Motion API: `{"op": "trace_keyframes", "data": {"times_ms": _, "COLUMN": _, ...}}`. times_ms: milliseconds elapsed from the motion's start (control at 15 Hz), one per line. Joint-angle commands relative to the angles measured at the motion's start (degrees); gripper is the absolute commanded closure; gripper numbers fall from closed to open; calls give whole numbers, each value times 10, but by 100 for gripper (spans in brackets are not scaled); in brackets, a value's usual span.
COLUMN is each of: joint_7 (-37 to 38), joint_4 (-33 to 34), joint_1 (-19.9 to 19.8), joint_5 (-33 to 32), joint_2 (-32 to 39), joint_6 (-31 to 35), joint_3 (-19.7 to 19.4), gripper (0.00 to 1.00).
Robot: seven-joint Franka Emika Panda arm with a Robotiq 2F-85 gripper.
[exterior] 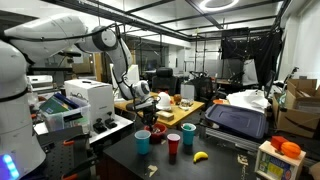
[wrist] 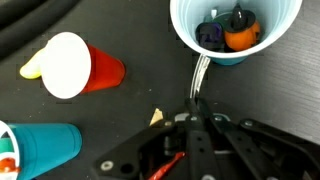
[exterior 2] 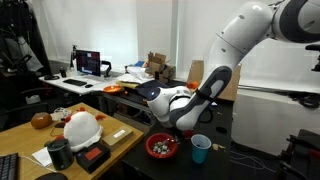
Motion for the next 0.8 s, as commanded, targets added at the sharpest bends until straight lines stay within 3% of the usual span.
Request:
{"op": "trace_keyframes", "data": {"times_ms": 0, "joint_7": -33, "joint_4": 0, "joint_1": 8, "joint_5": -18, "joint_2": -7, "joint_6": -34, "joint_3": -2, "gripper": 99}}
{"op": "trace_keyframes", "data": {"times_ms": 533, "joint_7": -134, "joint_4": 29, "joint_1": -22, "joint_5": -4, "joint_2": -2, "joint_6": -130, "joint_3": 37, "gripper": 99}}
{"op": "trace_keyframes", "data": {"times_ms": 733, "joint_7": -128, "joint_4": 32, "joint_1": -29, "joint_5": -5, "joint_2": -3, "joint_6": -111, "joint_3": 43, "gripper": 99}}
